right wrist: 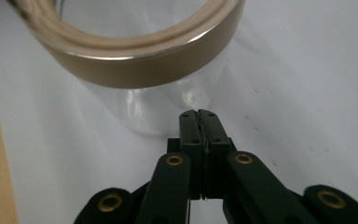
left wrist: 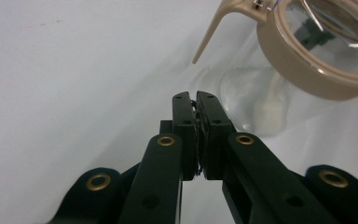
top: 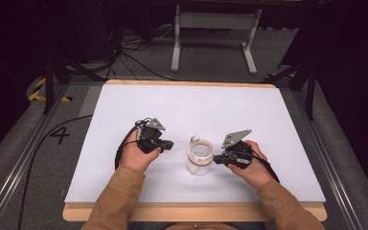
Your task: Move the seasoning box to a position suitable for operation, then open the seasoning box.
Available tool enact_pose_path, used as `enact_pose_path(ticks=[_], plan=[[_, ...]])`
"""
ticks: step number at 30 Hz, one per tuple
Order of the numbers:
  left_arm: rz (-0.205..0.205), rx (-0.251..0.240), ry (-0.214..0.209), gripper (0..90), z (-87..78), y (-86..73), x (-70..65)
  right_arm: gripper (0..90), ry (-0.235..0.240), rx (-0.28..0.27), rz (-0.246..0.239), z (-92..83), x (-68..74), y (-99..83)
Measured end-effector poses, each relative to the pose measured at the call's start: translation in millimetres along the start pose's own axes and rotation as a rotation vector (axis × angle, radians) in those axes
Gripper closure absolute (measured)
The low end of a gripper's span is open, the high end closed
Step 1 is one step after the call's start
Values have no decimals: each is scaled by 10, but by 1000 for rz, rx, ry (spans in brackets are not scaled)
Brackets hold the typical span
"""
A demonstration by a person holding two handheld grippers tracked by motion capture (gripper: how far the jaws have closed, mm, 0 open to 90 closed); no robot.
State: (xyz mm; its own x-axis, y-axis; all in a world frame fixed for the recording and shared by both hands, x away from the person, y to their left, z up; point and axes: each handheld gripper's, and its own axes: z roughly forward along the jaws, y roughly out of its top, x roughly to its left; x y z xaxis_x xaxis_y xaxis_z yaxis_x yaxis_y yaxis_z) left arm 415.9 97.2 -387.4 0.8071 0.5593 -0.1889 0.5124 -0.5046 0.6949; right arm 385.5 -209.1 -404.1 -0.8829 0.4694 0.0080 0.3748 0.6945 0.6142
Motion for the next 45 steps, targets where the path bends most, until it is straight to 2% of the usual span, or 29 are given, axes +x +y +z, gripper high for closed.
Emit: enact_pose_path(ticks=[8,10,13,18,22,24,27,32,35,36,39,40,42,45], plan=[[2,-12,-7,871,-34,35,37,900,19,16,-53,42,189,54],[-2,-28,-11,869,-35,42,36,900,27,6,-42,17,178,49],[-5,-44,-20,867,-52,74,22,900,3,-5,-29,-62,140,28],[22,-82,-46,866,-92,173,-19,900,-21,-43,5,-216,67,-38],[45,-141,-95,867,-131,287,-103,900,-46,-65,40,-351,10,-130],[42,-177,-97,867,-126,324,-143,900,-53,-76,53,-401,-6,-170],[37,-226,-99,868,-77,376,-157,900,-62,-83,64,-435,-5,-213],[36,-243,-112,882,40,424,-145,900,-69,-76,80,-454,20,-290],[30,-272,-157,890,92,447,-146,900,-69,-75,79,-449,33,-309],[40,-281,-170,893,107,461,-153,900,-70,-72,82,-443,45,-316],[57,-276,-193,897,170,495,-199,900,-64,-63,80,-414,79,-338],[69,-263,-192,897,199,503,-204,900,-64,-61,76,-408,83,-343],[59,-260,-183,898,246,496,-214,900,-62,-60,77,-403,91,-346],[62,-251,-147,899,278,487,-211,900,-61,-64,74,-406,105,-341]])
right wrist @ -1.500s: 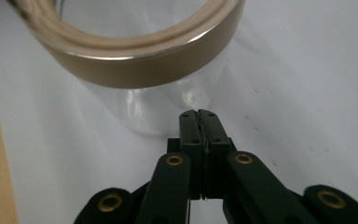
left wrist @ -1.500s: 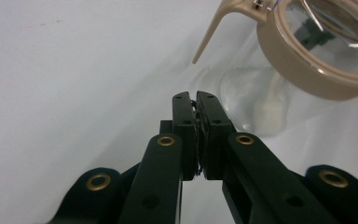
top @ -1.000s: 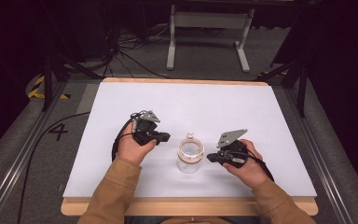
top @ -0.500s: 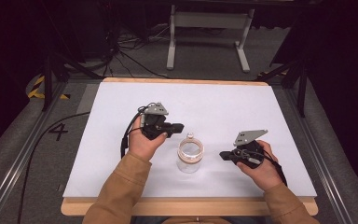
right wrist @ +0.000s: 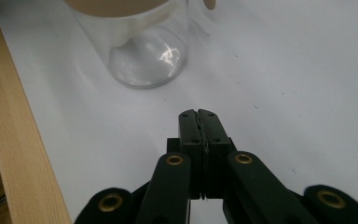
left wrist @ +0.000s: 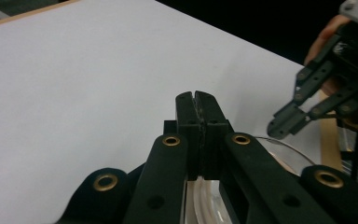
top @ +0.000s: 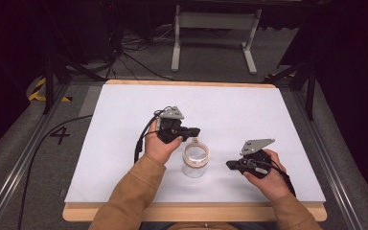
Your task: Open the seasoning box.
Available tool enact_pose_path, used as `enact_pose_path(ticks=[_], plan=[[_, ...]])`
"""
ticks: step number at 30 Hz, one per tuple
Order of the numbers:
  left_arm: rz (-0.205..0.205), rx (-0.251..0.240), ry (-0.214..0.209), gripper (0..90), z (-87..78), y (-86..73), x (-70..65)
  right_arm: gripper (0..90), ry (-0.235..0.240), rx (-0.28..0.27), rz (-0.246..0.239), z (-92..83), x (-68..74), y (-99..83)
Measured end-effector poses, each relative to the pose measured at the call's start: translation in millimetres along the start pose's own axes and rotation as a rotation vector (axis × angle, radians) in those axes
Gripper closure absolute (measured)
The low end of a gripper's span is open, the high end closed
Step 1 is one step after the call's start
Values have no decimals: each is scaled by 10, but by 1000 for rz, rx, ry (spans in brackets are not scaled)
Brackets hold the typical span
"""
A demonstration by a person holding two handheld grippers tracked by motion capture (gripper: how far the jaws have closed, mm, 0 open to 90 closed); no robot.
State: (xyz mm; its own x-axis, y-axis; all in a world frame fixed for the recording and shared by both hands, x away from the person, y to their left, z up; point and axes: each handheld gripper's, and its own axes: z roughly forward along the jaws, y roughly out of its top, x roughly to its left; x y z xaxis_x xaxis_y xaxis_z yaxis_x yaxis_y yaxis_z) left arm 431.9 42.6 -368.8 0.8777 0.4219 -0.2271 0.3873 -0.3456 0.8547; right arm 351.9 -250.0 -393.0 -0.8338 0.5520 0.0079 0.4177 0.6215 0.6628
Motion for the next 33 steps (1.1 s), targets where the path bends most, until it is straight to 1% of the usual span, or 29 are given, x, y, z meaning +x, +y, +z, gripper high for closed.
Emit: enact_pose_path(ticks=[1,2,5,6,8,11,12,14,17,18,19,21,24,26,28,31,33], plan=[[-4,-6,-3,899,15,-4,-2,900,4,-1,-3,1,6,3],[0,-5,1,899,17,-3,-2,900,3,0,-1,1,18,7],[3,17,14,898,12,-7,-1,900,8,-3,-16,14,49,25],[8,19,24,898,13,-12,-1,900,12,-5,-22,20,61,35],[11,24,27,898,11,-16,-2,900,17,-5,-32,32,95,60],[14,24,22,897,8,-19,2,900,22,-7,-39,41,118,77],[7,28,21,897,4,-22,-1,900,23,-7,-43,44,126,84],[5,29,18,896,2,-24,6,900,27,-14,-52,49,139,97],[4,27,8,894,1,-25,18,900,36,-23,-53,42,161,116],[-3,30,8,894,-1,-26,18,900,42,-28,-52,37,175,129],[-2,26,5,894,1,-29,23,900,49,-35,-54,33,189,141],[-2,34,4,894,-3,-27,29,900,52,-44,-58,23,225,167],[-3,24,2,895,3,-29,33,900,56,-54,-68,13,261,194],[-10,26,3,896,1,-30,33,900,67,-68,-71,5,306,231],[-15,23,-4,897,3,-33,38,900,80,-77,-73,8,345,275],[-18,21,-1,899,7,-35,36,900,100,-87,-80,22,399,328],[-18,23,4,899,10,-35,35,900,105,-90,-82,28,433,349]])
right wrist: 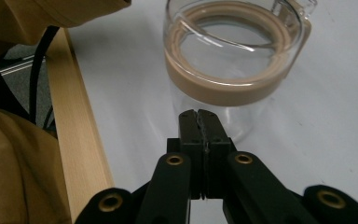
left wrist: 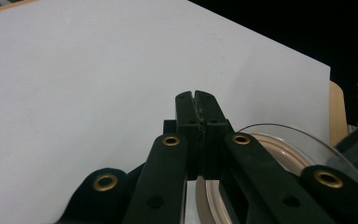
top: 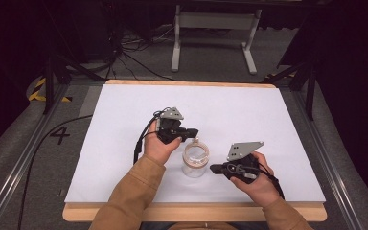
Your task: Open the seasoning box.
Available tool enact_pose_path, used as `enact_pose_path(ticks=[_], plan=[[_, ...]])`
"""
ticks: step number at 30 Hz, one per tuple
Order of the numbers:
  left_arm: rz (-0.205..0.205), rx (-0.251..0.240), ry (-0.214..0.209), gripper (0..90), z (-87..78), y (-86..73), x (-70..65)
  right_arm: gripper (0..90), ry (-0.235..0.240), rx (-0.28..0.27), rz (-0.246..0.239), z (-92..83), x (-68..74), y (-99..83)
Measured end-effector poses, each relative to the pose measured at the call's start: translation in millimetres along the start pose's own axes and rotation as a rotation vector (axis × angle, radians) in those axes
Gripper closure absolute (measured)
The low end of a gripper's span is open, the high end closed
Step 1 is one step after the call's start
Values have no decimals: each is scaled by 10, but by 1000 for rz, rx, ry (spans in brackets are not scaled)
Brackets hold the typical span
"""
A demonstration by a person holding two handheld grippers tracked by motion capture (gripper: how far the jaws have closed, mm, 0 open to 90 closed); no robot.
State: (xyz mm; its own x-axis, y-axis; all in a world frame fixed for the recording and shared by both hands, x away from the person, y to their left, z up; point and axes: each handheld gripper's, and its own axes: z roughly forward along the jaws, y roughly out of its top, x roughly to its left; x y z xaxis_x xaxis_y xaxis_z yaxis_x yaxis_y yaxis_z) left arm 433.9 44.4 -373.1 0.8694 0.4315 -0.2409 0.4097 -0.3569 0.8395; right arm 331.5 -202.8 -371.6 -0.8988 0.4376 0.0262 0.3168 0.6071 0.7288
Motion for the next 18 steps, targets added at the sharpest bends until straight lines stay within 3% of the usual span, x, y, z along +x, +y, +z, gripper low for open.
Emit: enact_pose_path(ticks=[10,18], plan=[[-3,-1,-3,900,9,-5,9,900,-6,-73,8,38,46,106],[-15,-6,-12,900,10,-10,27,900,-26,-87,24,30,29,118]])
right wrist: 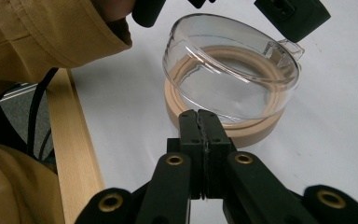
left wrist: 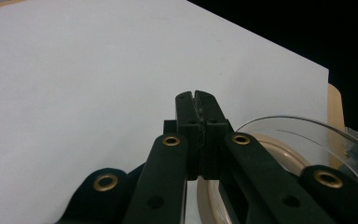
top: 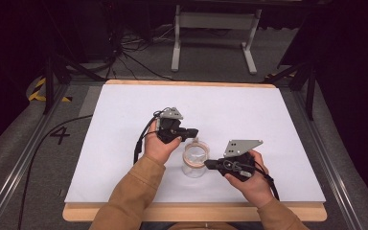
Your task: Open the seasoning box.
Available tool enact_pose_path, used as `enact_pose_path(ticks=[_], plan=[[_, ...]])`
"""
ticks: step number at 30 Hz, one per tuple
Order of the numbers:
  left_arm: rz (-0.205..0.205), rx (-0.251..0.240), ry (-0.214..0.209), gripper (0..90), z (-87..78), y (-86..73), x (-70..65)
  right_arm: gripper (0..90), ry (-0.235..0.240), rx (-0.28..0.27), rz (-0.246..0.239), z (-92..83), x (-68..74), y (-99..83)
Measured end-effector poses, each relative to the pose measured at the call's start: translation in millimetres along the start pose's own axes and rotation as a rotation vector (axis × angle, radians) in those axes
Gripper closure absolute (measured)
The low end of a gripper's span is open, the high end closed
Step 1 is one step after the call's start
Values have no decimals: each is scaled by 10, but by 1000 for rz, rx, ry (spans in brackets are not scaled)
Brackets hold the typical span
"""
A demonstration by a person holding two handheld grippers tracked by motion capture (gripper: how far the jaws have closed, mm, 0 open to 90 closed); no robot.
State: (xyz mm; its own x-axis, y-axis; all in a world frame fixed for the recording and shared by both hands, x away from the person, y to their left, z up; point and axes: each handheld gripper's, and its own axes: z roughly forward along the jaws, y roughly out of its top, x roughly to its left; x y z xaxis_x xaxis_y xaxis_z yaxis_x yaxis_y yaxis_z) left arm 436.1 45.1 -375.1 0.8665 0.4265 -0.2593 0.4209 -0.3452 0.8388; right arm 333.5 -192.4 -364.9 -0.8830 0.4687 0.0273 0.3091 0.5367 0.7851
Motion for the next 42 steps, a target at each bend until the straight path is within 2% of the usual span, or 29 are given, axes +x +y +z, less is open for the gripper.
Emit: enact_pose_path(ticks=[3,6,13,14,25,31,34,36,42], plan=[[4,-1,13,900,-3,-2,-4,900,3,-12,-1,-3,-1,4],[-6,-28,15,900,-57,-1,8,900,6,-18,-1,-5,-1,4],[-8,-60,33,898,-291,9,-7,900,13,-68,-2,-41,-44,18],[-9,-52,38,898,-321,8,-16,900,14,-74,-4,-48,-56,27],[-20,-77,80,893,-622,-120,-103,900,22,-124,-28,-67,-138,139],[-26,-65,103,877,-755,-221,-152,900,27,-162,-43,-67,-204,220],[-28,-43,124,858,-830,-269,-165,900,28,-171,-51,-55,-235,256],[-46,-42,128,858,-866,-304,-176,900,32,-175,-51,-42,-261,276],[-48,-20,150,852,-948,-395,-181,900,36,-195,-38,-21,-354,319]])
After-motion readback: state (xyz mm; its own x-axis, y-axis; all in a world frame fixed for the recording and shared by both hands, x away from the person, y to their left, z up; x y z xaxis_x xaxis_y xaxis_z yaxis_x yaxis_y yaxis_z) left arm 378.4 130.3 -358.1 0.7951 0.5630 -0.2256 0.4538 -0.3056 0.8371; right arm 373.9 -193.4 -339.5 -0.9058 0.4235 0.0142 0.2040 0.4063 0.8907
